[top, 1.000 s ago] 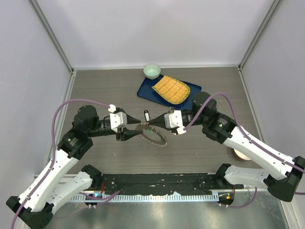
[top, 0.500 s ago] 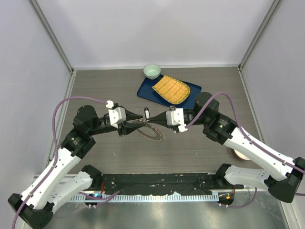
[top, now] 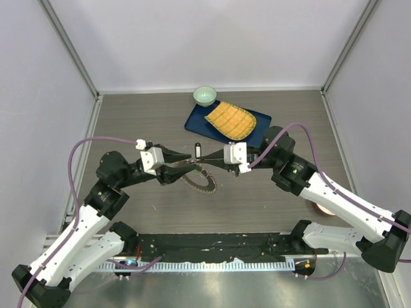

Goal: Remove the keys from the keyring

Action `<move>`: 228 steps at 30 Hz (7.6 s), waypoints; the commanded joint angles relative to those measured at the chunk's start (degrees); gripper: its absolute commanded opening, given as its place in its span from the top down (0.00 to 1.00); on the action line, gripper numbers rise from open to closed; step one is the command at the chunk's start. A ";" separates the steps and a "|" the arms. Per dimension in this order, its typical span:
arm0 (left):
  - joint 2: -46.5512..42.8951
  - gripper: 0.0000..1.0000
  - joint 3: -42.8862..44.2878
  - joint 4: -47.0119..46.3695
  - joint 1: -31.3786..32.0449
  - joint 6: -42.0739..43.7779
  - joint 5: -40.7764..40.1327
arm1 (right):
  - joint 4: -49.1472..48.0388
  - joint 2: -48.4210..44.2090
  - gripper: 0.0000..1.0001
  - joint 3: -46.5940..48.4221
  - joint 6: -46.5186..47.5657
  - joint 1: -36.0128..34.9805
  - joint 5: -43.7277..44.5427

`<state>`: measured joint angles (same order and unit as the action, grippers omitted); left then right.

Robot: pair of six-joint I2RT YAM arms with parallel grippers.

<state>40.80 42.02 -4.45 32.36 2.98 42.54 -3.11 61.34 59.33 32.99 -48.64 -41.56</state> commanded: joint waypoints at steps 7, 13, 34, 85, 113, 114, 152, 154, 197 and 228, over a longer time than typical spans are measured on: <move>-4.23 0.60 -4.31 -8.99 0.07 -4.20 -6.68 | -14.19 -2.37 0.99 -2.02 -6.97 -0.05 3.85; -2.65 0.64 -5.28 -14.35 0.07 -7.20 -6.95 | -16.31 -2.45 0.99 -2.90 -8.73 -0.05 4.21; 6.48 1.00 7.79 2.85 0.07 -3.34 10.17 | 3.89 0.09 0.99 3.41 8.21 -0.05 3.42; 16.42 1.00 4.03 -16.66 0.95 -23.99 20.12 | 8.73 7.65 0.82 6.49 43.03 -1.89 16.69; 16.69 1.00 -3.86 -38.33 0.95 -34.44 20.56 | 16.12 -12.72 0.74 2.29 -50.70 -1.98 46.33; 16.08 1.00 -4.57 -42.36 0.95 -34.88 20.82 | 15.34 -13.61 0.73 0.02 -52.14 -1.98 43.87; 20.82 1.00 1.31 -46.36 1.48 -39.73 33.57 | -23.78 -26.19 0.64 -27.95 -31.24 -2.60 12.20; 20.64 1.00 1.31 -46.00 1.48 -39.55 33.48 | -23.78 -25.40 0.64 -27.87 -31.32 -2.77 12.21; 20.29 1.00 2.36 -50.04 1.48 -41.74 31.90 | -19.56 -18.63 0.99 -27.34 -27.98 -5.50 19.59; 20.82 1.00 2.63 -47.32 1.48 -39.02 32.25 | -16.83 -22.23 0.69 -23.91 -23.14 -5.67 12.12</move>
<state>62.33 41.80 -50.22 33.69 -37.58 75.37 -15.16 38.57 33.76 11.20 -54.26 -26.98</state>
